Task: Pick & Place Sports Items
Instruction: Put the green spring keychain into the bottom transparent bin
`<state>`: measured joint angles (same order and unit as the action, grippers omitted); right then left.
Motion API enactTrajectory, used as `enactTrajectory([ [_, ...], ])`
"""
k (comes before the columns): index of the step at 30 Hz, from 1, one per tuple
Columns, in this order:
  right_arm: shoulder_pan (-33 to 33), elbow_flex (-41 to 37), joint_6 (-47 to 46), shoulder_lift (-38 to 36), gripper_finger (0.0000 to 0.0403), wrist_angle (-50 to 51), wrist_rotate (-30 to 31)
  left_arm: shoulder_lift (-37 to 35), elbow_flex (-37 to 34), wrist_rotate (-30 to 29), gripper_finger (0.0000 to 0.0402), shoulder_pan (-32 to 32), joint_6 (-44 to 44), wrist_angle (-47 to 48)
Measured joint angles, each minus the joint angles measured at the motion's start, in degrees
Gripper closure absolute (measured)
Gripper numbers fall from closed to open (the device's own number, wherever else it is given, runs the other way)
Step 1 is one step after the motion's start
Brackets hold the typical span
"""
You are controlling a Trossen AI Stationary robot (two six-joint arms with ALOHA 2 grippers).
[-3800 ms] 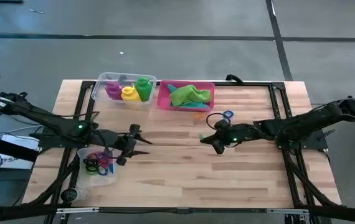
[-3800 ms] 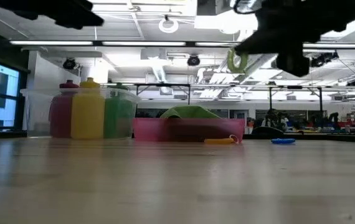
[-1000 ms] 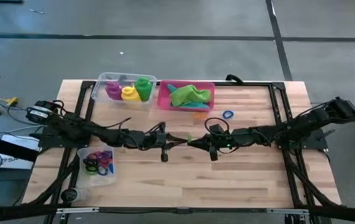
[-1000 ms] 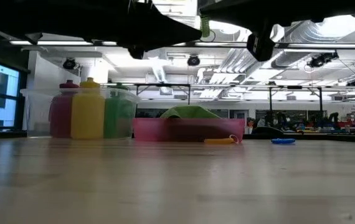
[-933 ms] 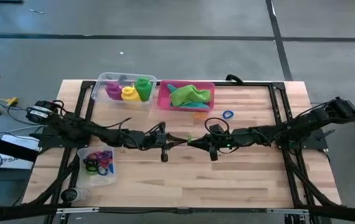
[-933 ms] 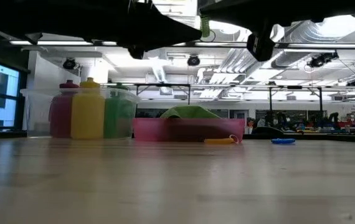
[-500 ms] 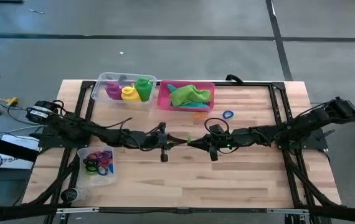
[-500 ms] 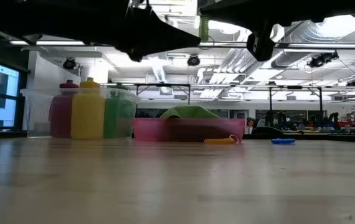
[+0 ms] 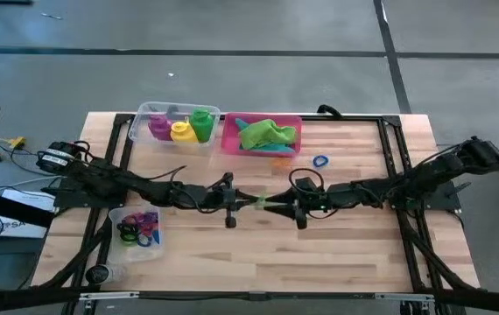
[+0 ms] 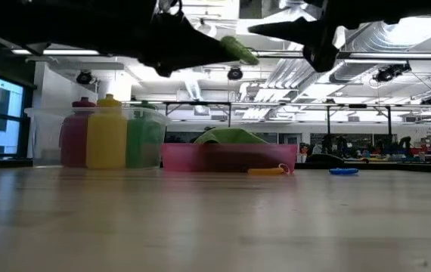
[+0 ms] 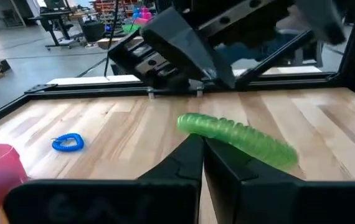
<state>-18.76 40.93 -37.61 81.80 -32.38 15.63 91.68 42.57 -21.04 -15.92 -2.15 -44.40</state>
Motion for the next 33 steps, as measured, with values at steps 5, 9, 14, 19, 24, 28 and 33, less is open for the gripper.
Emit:
enactTrajectory([
  [5,0.00,0.00,-0.02,0.00,0.0185,0.02,2.34,-0.78,0.00,0.01,0.0401,0.00,0.43,4.59],
  [9,0.00,0.00,0.23,0.00,0.0180,0.02,2.72,-3.11,-0.02,0.02,0.0401,0.00,0.88,12.40],
  [14,0.00,0.00,0.25,0.00,0.0180,0.33,2.70,-7.24,0.00,0.02,0.0401,-0.05,3.25,21.58],
  [19,0.00,0.00,-0.09,0.00,0.0180,0.47,2.47,-13.43,-0.02,0.07,0.0401,-1.23,4.59,31.71],
  [24,0.00,0.00,-0.15,0.00,0.0180,0.50,2.30,-22.81,-0.02,0.15,0.0401,-4.29,10.02,45.95],
  [28,0.00,0.00,-0.04,0.00,0.0187,0.52,2.39,-31.83,-0.02,0.16,0.0401,-8.38,15.87,59.02],
  [33,0.00,0.00,-0.03,0.00,0.0196,0.55,2.41,-42.63,-0.02,1.61,0.0401,-15.17,25.52,73.74],
])
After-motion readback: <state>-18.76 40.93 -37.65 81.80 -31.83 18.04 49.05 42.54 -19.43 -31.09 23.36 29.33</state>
